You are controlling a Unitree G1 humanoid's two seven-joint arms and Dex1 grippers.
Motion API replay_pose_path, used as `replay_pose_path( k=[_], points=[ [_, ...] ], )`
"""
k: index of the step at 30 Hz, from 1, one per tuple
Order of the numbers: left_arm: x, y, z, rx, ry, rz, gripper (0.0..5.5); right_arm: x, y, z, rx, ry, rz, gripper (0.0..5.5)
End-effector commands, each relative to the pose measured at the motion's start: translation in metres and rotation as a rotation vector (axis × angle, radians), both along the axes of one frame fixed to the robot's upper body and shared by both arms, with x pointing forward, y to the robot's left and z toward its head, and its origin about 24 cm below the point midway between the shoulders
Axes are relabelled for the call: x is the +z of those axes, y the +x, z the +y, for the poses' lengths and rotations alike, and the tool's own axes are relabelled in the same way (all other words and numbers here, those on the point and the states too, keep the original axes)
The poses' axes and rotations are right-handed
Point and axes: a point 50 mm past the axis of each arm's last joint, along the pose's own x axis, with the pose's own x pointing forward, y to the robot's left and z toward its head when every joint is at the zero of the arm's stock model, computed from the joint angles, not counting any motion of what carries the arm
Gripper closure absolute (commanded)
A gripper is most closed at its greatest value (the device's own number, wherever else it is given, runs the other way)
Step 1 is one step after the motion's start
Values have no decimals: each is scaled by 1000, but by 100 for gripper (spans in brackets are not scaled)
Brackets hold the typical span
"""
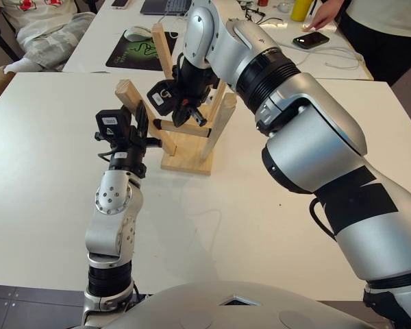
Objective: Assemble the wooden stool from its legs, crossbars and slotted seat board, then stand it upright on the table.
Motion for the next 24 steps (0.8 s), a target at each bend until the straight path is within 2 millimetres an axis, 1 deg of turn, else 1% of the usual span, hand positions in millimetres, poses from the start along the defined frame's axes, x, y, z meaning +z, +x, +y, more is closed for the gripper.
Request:
replay_pose_path(
  k=[1, 6, 12, 14, 18, 24],
  points=[
    [-26, -2, 9, 61, 46, 146, 444, -17, 0, -2, 7, -35, 17, 550],
    [-25, -3, 8, 57, 47, 141, 444, -31, -2, -1, 21, -70, 30, 550],
    [-23, -3, 0, 3, 63, 133, 444, -51, -4, -4, 16, -112, 57, 550],
    [-23, -2, -1, -6, 70, 131, 444, -53, -3, -5, 12, -115, 60, 550],
    [-23, -4, -5, -50, 98, 138, 444, -43, -4, -1, 7, -60, 76, 550],
    [-24, -5, 1, -36, 136, 148, 444, -21, -8, 5, 32, 10, 123, 550]
  ],
)
